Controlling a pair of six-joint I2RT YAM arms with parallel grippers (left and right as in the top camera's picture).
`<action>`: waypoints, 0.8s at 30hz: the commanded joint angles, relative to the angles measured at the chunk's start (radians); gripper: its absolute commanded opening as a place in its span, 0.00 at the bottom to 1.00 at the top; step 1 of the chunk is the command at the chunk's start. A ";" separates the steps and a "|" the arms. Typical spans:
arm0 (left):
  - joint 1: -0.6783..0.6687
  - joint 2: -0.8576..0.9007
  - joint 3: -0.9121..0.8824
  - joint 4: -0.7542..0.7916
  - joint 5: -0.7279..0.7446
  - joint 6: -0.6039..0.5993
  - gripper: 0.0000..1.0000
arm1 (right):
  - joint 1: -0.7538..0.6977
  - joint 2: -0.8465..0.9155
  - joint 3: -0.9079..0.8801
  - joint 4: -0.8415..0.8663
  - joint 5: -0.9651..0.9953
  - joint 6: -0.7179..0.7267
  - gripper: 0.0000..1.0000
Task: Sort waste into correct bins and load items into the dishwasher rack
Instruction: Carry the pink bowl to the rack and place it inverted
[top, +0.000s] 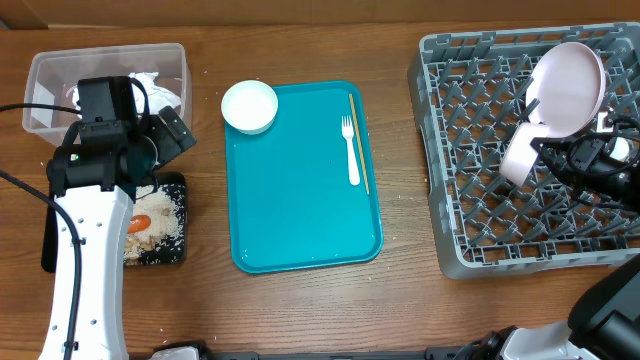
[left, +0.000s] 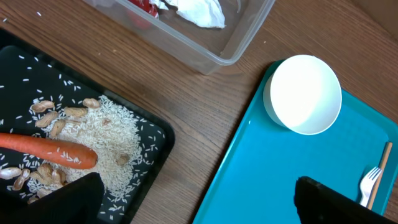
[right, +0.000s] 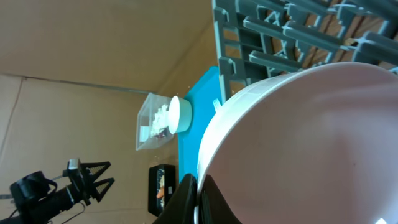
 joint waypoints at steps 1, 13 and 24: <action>0.003 0.002 0.007 0.001 0.004 -0.010 1.00 | 0.003 -0.012 -0.005 0.001 0.013 -0.010 0.04; 0.003 0.002 0.007 0.001 0.004 -0.010 1.00 | -0.009 -0.023 0.140 -0.033 0.346 0.347 0.14; 0.003 0.002 0.007 0.001 0.004 -0.010 1.00 | 0.000 -0.061 0.437 -0.327 0.832 0.552 0.16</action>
